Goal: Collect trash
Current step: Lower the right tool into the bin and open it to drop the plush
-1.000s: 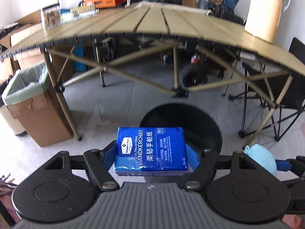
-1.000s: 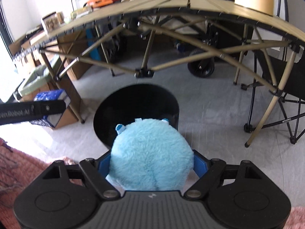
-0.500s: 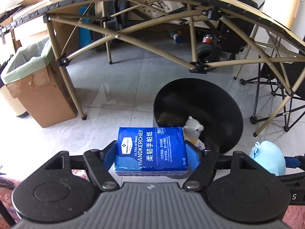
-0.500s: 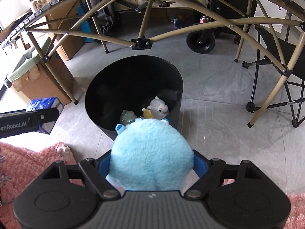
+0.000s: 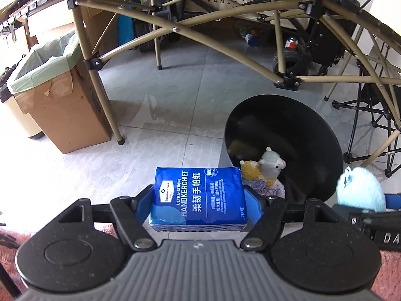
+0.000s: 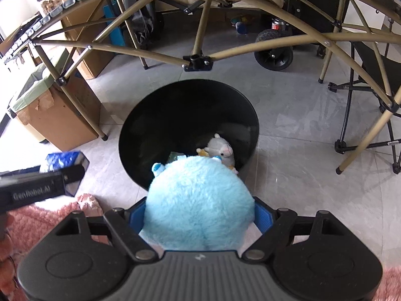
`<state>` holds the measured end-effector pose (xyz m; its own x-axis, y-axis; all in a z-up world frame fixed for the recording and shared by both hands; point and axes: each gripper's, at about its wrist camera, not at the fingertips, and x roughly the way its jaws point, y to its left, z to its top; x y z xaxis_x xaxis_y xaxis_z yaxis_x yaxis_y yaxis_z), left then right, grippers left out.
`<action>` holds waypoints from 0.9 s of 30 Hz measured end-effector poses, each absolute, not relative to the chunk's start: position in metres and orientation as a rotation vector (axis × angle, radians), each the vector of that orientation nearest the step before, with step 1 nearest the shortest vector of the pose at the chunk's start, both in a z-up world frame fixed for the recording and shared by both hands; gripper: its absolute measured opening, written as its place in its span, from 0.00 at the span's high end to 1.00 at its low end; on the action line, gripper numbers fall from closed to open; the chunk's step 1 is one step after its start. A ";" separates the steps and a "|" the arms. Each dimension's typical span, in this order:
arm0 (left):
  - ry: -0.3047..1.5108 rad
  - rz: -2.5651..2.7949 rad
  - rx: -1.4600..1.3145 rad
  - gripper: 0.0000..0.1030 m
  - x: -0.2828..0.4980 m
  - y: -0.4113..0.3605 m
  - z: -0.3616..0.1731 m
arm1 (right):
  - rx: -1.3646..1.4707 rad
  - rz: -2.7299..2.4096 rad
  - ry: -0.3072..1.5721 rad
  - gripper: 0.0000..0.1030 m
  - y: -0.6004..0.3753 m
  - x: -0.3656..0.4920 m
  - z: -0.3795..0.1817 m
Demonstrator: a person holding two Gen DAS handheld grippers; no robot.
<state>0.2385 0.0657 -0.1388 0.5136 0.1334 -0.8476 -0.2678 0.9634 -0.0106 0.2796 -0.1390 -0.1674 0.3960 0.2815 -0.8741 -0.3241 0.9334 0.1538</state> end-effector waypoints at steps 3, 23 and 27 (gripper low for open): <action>1.015 0.256 -0.156 0.28 0.242 0.071 -0.142 | -0.043 0.392 1.098 0.20 -0.131 0.289 -0.167; 1.034 0.277 -0.180 0.28 0.250 0.085 -0.149 | 0.014 0.351 1.061 0.05 -0.094 0.361 -0.163; 1.038 0.274 -0.171 0.28 0.251 0.082 -0.149 | 0.015 0.341 1.048 0.00 -0.097 0.361 -0.162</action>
<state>0.2509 0.0815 -0.1488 0.4783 0.1425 -0.8665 -0.3035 0.9528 -0.0109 0.3608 -0.0968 -0.1621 0.4523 0.2829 -0.8458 -0.2685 0.9475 0.1733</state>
